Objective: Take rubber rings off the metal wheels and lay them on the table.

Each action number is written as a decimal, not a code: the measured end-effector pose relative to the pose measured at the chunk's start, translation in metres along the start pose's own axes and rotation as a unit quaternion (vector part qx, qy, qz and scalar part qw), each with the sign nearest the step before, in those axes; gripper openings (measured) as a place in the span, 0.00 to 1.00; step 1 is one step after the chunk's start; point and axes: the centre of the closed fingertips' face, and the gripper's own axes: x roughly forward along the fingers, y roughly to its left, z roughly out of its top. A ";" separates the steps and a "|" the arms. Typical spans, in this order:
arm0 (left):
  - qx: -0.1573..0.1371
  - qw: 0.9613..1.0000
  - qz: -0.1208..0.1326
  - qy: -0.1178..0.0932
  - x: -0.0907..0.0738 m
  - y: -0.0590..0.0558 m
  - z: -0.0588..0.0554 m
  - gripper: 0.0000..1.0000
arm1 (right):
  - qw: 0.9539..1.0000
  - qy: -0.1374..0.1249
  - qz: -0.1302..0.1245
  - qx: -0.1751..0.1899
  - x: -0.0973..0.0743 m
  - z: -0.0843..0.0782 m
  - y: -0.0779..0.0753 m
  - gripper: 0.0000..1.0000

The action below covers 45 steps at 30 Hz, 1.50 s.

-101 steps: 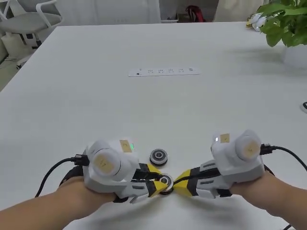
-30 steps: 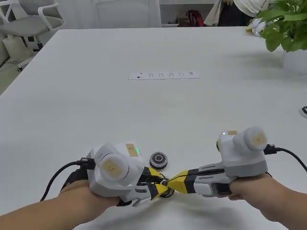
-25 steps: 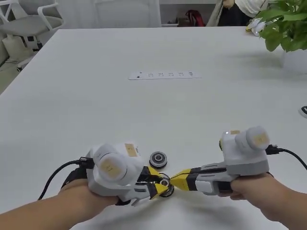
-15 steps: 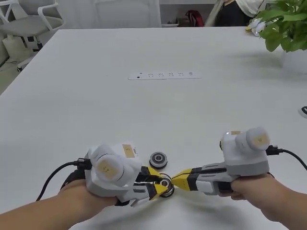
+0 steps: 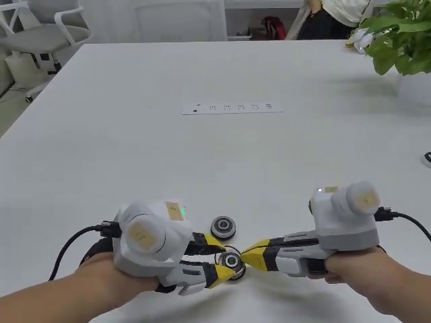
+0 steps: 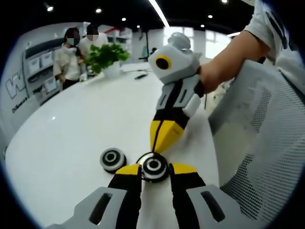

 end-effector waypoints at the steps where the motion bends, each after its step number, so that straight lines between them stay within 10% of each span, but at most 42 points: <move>1: 0.000 1.000 0.001 0.000 -0.001 0.001 0.000 0.26 | 1.000 0.000 0.000 0.000 0.000 0.000 0.000 0.00; 26: -0.002 0.999 0.009 -0.044 -0.048 0.006 0.022 0.58 | 1.000 -0.011 0.009 0.000 -0.001 0.007 0.006 0.00; 45: -0.016 0.998 0.021 -0.061 -0.073 0.009 0.017 0.84 | 1.000 -0.018 0.024 -0.001 0.000 0.018 0.014 0.00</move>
